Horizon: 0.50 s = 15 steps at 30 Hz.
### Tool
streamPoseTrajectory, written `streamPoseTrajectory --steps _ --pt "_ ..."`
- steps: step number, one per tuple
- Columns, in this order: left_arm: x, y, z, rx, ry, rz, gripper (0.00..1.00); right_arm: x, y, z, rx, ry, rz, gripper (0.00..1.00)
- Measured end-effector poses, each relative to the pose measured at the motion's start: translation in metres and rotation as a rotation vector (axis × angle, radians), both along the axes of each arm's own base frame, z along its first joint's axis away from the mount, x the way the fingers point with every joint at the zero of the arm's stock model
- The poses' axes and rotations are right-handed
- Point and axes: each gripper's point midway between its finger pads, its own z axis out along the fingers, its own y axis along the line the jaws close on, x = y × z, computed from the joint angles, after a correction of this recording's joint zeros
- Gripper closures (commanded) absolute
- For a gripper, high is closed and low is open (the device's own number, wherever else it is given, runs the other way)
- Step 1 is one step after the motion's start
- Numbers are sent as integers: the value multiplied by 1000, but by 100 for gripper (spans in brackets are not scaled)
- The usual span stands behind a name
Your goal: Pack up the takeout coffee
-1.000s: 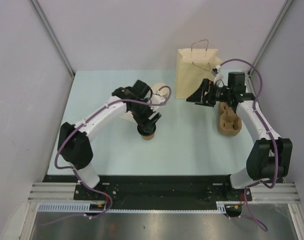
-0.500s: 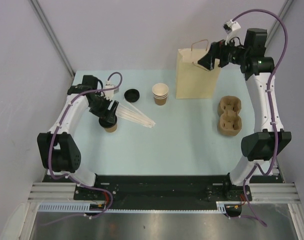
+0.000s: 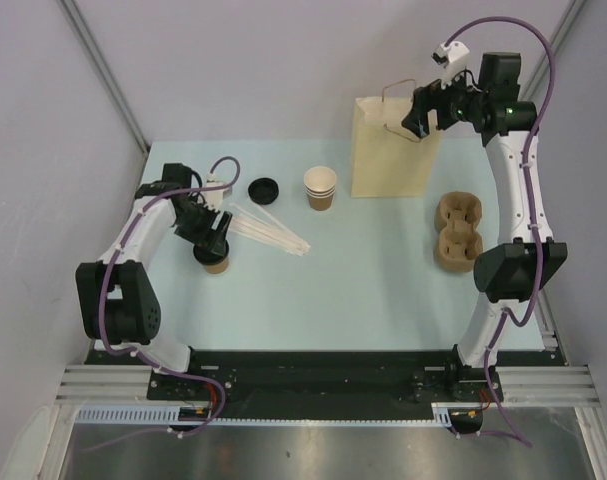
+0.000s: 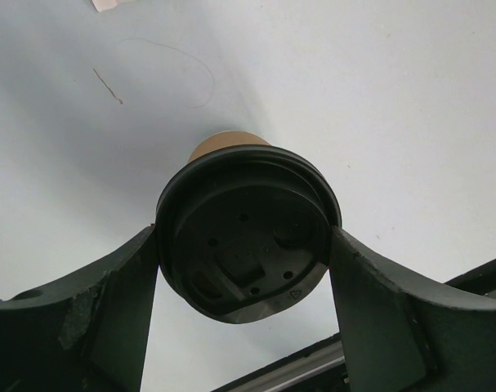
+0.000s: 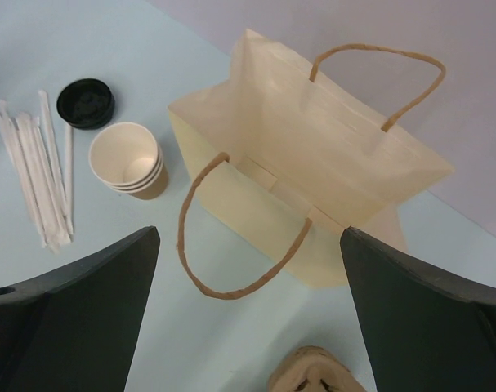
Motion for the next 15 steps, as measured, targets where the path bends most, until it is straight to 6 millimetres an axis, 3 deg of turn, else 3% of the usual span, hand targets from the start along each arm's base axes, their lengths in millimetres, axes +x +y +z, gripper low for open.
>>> streamPoseTrajectory --steps 5,6,15 --pt "0 0 -3 -2 -2 1 12 3 -2 -11 -73 -11 18 0" --pt "0 -1 -3 -4 -3 1 2 3 -2 -13 -89 -15 21 0" --pt "-1 -3 -1 -18 5 4 1 0 12 -18 -139 -25 63 0"
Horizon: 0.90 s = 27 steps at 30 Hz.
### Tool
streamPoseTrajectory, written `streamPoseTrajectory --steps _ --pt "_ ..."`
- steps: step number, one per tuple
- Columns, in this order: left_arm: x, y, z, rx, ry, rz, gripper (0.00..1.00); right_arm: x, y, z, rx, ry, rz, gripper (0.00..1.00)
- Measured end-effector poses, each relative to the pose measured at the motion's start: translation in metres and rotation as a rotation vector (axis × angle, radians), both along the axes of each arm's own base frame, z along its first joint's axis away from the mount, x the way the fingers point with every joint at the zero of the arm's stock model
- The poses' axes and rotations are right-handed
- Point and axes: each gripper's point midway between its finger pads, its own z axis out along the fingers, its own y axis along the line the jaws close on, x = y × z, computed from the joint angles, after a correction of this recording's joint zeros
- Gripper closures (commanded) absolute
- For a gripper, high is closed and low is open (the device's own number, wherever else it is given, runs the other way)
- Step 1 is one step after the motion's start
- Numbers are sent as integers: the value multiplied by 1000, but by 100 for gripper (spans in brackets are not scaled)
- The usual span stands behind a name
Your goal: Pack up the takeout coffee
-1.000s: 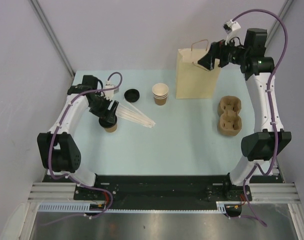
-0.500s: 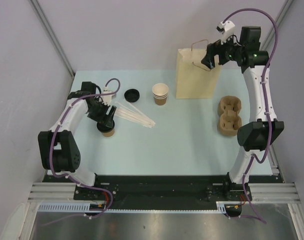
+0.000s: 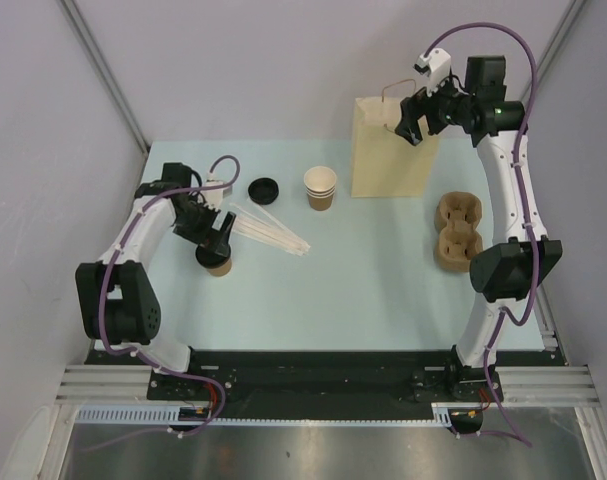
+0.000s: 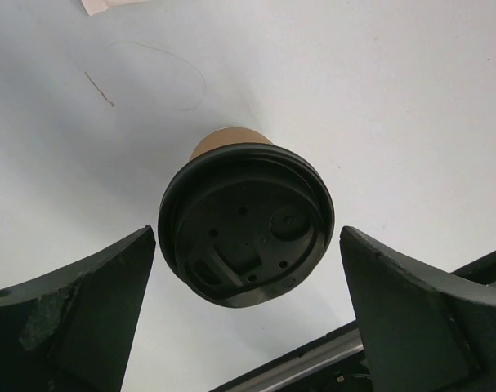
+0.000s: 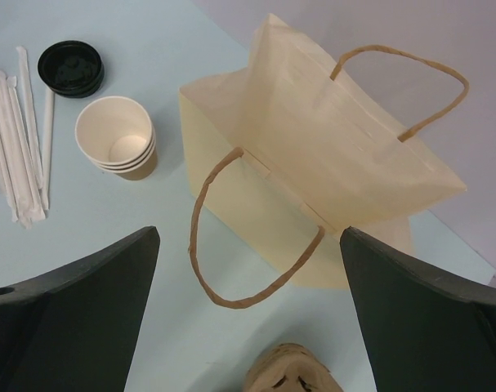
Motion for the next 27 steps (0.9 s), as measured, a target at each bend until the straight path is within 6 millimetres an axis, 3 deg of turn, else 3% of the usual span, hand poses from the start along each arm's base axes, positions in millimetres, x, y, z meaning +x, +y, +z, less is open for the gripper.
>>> streamPoseTrajectory --steps 7,12,17,21,24,27 --pt "8 -5 24 -31 -31 2 0 -1 -2 -2 -15 0 6 0" --pt "18 -10 58 -61 -109 5 0 -2 -9 2 -3 7 -10 0" --pt "18 -11 96 -107 -201 27 1 -12 -31 21 63 5 -55 0" --pt "13 -9 120 -147 -272 47 0 -33 -47 27 100 12 -94 0" --pt "9 -11 133 -172 -309 49 1 -36 -40 37 95 -13 -75 0" --pt "8 -15 139 -197 -321 37 1 -26 -26 45 76 -49 -31 0"
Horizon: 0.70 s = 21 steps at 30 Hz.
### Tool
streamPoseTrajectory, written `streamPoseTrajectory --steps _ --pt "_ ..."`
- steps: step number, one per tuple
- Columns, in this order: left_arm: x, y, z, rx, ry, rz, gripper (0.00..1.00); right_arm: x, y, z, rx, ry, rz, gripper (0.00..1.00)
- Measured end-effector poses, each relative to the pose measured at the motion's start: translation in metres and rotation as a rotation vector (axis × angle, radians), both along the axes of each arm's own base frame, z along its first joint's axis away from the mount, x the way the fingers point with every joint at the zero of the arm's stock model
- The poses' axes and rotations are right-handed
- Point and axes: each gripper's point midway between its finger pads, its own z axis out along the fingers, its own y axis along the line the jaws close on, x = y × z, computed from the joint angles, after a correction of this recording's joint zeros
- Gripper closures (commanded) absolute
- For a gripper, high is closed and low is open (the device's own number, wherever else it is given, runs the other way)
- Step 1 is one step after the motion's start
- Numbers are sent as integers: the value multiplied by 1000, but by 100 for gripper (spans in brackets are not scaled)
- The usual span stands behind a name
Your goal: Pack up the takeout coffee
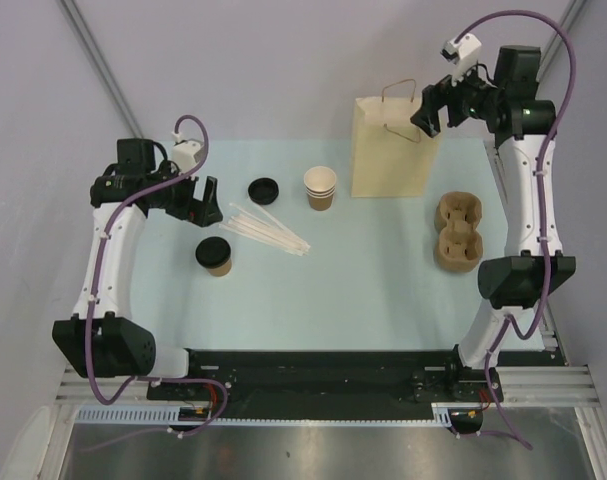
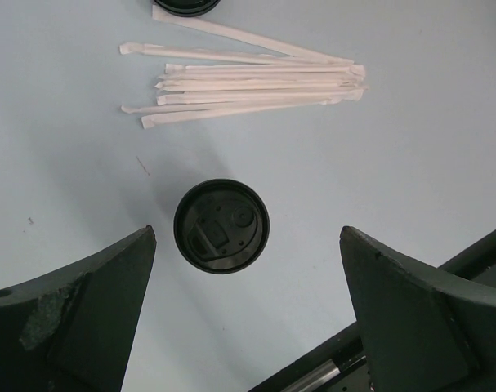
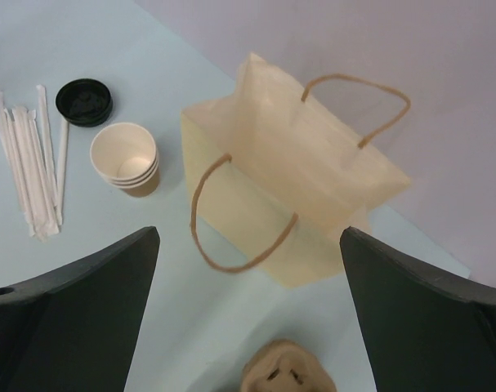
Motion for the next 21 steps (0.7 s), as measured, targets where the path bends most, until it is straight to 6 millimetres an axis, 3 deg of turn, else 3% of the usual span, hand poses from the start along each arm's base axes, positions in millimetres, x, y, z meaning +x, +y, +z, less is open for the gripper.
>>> streamPoseTrajectory --steps 4,10,14,16,19,21 --pt "-2 -6 2 -30 2 -21 0 19 24 -6 -64 -41 76 0" --pt "-3 -10 4 -49 0 -37 0 23 56 -60 -218 10 190 0" --pt "-4 -13 5 -63 -1 -46 0 22 70 -85 -318 21 240 2" --pt "-4 -13 5 -68 0 -47 0 24 77 -95 -360 20 263 7" --pt "-4 -14 5 -71 1 -45 0 30 80 -114 -409 34 282 26" --pt "-5 -14 6 -73 1 -45 0 34 78 -125 -431 53 281 31"
